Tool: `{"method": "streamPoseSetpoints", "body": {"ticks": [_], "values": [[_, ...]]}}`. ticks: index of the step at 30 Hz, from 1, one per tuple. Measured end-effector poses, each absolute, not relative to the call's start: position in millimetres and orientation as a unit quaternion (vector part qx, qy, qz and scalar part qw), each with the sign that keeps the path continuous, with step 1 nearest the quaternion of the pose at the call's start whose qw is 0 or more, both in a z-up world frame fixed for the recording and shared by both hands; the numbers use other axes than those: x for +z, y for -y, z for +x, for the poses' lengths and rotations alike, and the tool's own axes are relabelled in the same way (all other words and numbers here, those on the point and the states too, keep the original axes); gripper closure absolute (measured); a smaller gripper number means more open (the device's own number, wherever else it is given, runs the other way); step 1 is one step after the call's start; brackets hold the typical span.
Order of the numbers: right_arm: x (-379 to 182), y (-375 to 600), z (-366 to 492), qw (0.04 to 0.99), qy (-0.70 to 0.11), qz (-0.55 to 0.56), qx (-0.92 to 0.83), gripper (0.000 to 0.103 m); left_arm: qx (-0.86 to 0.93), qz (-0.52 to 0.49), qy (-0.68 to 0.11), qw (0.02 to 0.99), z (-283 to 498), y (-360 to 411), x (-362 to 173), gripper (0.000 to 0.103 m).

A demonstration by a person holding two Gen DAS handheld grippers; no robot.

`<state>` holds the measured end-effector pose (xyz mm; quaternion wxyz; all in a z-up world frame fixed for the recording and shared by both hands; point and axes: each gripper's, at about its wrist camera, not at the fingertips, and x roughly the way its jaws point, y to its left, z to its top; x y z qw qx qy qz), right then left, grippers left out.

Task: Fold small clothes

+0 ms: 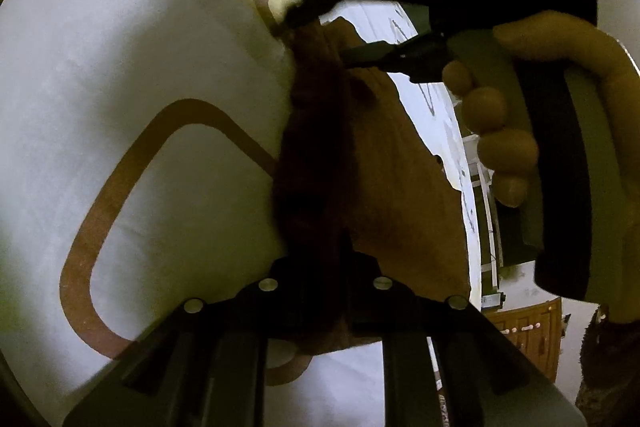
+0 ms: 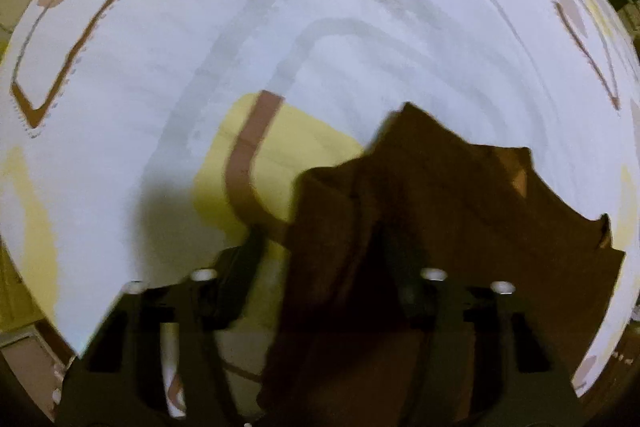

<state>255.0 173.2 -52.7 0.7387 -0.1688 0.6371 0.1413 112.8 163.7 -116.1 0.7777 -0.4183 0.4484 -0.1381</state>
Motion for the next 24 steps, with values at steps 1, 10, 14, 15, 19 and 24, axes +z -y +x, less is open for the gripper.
{"method": "streamPoseSetpoints", "body": {"ticks": [1, 10, 14, 15, 19, 24], "values": [[-52.7, -172.6, 255.4, 0.74, -0.634, -0.177, 0.137, 0.078, -0.139, -0.418, -0.449, 0.778, 113.1, -163.3, -115.6, 0.091], [-20.8, -133.8, 264.2, 0.754, -0.625, -0.098, 0.177, 0.093, -0.118, -0.362, -0.458, 0.803, 109.2, -144.8, -88.7, 0.094], [4.8, -109.5, 267.7, 0.761, -0.614, -0.062, 0.199, 0.093, -0.119, -0.347, -0.454, 0.812, 107.0, -131.8, -61.6, 0.094], [11.6, -101.7, 266.3, 0.763, -0.611, -0.051, 0.204, 0.093, -0.12, -0.344, -0.456, 0.812, 107.5, -128.5, -56.9, 0.094], [40.0, -71.0, 270.4, 0.77, -0.598, -0.019, 0.221, 0.093, -0.125, -0.32, -0.46, 0.819, 111.0, -115.1, -33.1, 0.094], [69.9, -18.9, 269.8, 0.782, -0.576, 0.033, 0.235, 0.094, -0.136, -0.28, -0.459, 0.832, 114.6, -89.9, -1.8, 0.094]]}}
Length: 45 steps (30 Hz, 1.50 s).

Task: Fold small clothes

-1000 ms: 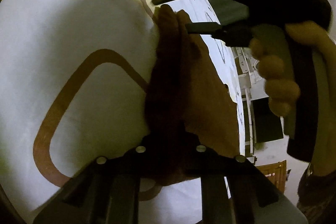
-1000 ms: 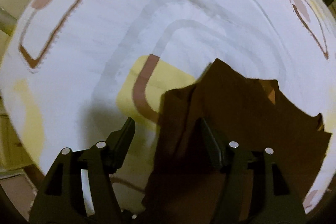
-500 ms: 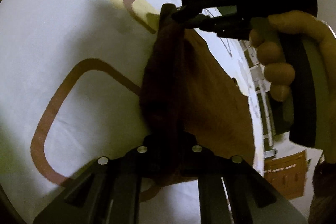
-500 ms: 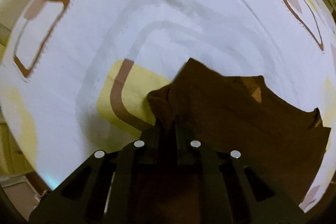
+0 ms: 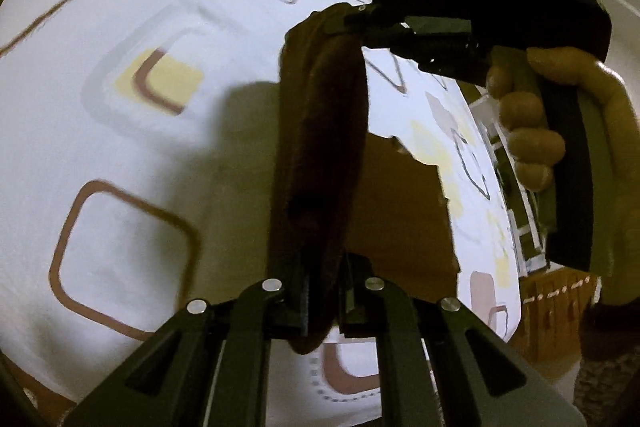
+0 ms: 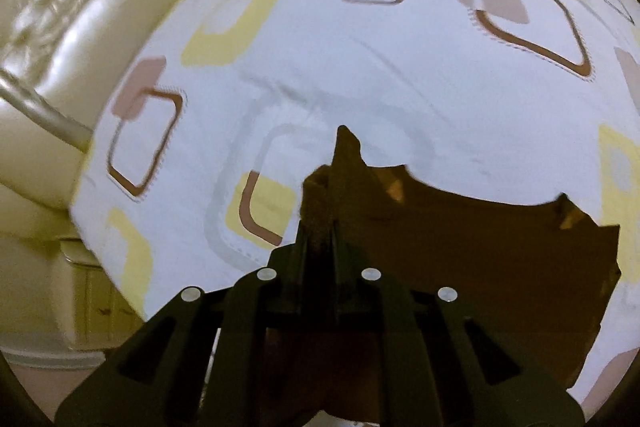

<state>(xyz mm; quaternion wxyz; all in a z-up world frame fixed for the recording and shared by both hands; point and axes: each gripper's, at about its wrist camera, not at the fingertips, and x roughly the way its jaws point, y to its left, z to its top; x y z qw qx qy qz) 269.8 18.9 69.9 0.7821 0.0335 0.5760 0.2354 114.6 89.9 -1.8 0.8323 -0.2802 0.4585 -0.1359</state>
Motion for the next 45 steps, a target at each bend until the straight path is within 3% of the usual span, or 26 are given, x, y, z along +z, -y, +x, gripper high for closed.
{"method": "streamPoseSetpoints", "body": {"ticks": [15, 27, 45], "values": [[79.4, 164.5, 265.9, 0.794, -0.53, 0.172, 0.245, 0.094, -0.175, -0.183, -0.477, 0.842, 125.4, 45.3, 28.7, 0.094], [16.4, 273.9, 265.2, 0.771, -0.527, 0.263, 0.241, 0.094, -0.177, -0.127, -0.517, 0.828, 133.5, 127.9, -3.9, 0.094], [-62.4, 329.8, 269.1, 0.738, -0.529, 0.348, 0.234, 0.094, -0.146, -0.092, -0.535, 0.827, 128.6, 166.0, -29.7, 0.093]]}}
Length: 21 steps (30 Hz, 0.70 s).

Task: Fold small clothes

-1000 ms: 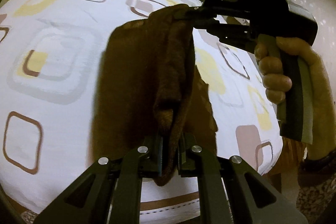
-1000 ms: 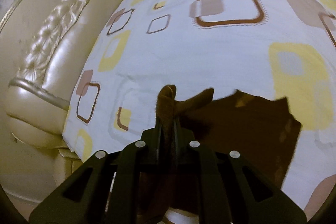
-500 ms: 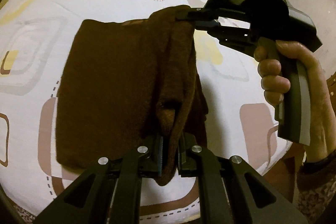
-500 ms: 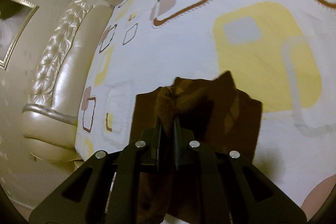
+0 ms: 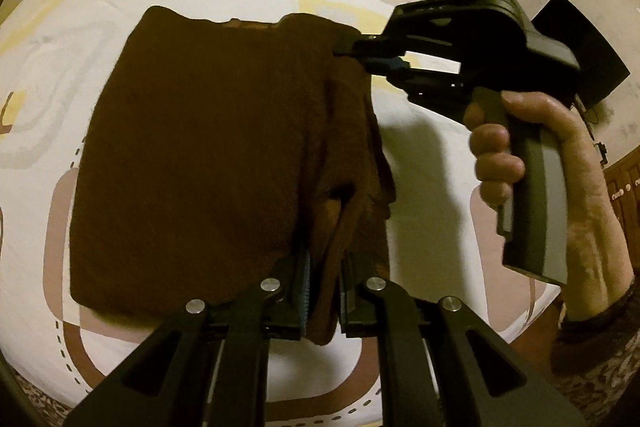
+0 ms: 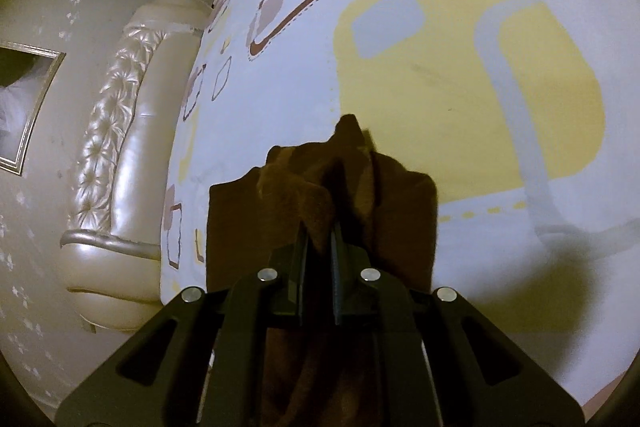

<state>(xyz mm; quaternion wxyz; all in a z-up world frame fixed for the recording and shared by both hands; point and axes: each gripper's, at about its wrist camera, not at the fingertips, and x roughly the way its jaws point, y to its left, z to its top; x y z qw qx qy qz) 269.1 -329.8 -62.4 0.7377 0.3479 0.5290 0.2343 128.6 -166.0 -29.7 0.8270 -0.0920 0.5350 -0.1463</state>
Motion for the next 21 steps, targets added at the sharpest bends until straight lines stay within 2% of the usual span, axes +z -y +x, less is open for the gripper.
{"method": "streamPoseSetpoints", "body": {"ticks": [21], "values": [[-82.8, 346.7, 267.7, 0.732, -0.524, 0.373, 0.226, 0.094, -0.178, -0.077, -0.547, 0.814, 111.9, 189.3, -48.9, 0.093]]}}
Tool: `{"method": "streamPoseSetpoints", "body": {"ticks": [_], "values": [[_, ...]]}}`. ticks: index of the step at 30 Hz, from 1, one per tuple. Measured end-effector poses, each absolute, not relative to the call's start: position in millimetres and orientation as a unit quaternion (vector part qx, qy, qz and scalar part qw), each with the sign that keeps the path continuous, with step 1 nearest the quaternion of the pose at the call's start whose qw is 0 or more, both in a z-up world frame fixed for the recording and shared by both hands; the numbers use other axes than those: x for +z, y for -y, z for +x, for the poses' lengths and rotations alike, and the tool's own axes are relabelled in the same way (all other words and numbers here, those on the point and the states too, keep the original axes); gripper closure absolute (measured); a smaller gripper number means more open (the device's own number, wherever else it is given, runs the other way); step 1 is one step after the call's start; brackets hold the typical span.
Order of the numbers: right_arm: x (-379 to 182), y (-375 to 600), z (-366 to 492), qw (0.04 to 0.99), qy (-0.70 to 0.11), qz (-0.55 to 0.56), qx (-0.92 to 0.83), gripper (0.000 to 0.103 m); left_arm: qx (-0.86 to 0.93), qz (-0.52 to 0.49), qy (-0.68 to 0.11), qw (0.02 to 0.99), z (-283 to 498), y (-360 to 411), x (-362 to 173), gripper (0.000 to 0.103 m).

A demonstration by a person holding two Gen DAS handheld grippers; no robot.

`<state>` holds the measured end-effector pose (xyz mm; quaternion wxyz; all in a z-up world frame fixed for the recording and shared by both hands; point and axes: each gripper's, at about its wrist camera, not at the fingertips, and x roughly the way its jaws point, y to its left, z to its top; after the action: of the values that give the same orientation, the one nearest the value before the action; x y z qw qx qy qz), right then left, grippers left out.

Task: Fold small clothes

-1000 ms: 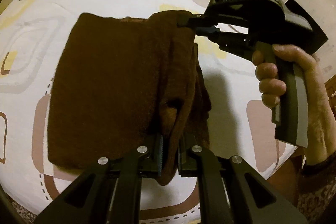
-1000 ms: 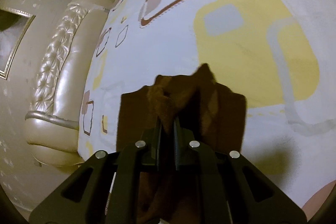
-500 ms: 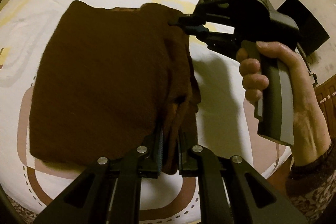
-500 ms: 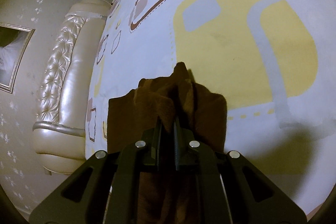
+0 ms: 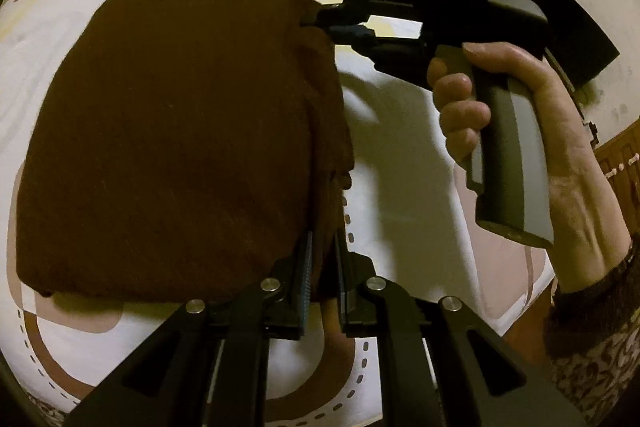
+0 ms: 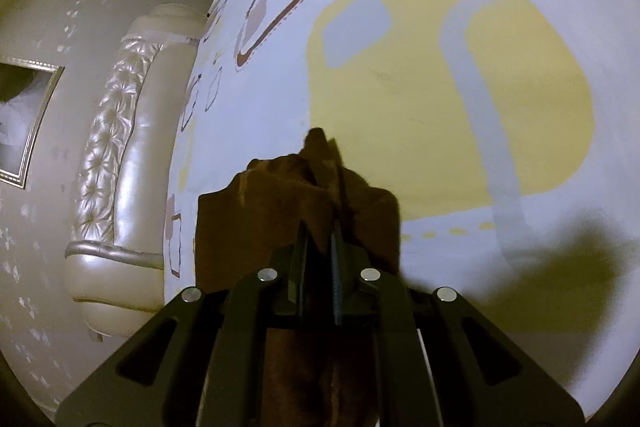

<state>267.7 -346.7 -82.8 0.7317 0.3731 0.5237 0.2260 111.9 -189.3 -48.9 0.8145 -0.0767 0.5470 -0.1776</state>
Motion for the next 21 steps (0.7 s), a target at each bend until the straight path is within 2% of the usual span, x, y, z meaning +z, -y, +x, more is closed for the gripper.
{"method": "streamPoseSetpoints", "body": {"ticks": [17, 21], "values": [[-90.8, 370.8, 261.8, 0.727, -0.51, 0.411, 0.207, 0.093, -0.17, -0.044, -0.539, 0.824, 100.1, 214.0, -39.9, 0.093], [-92.1, 385.8, 251.3, 0.728, -0.507, 0.418, 0.196, 0.089, -0.17, -0.042, -0.538, 0.825, 96.6, 220.7, -38.3, 0.092]]}}
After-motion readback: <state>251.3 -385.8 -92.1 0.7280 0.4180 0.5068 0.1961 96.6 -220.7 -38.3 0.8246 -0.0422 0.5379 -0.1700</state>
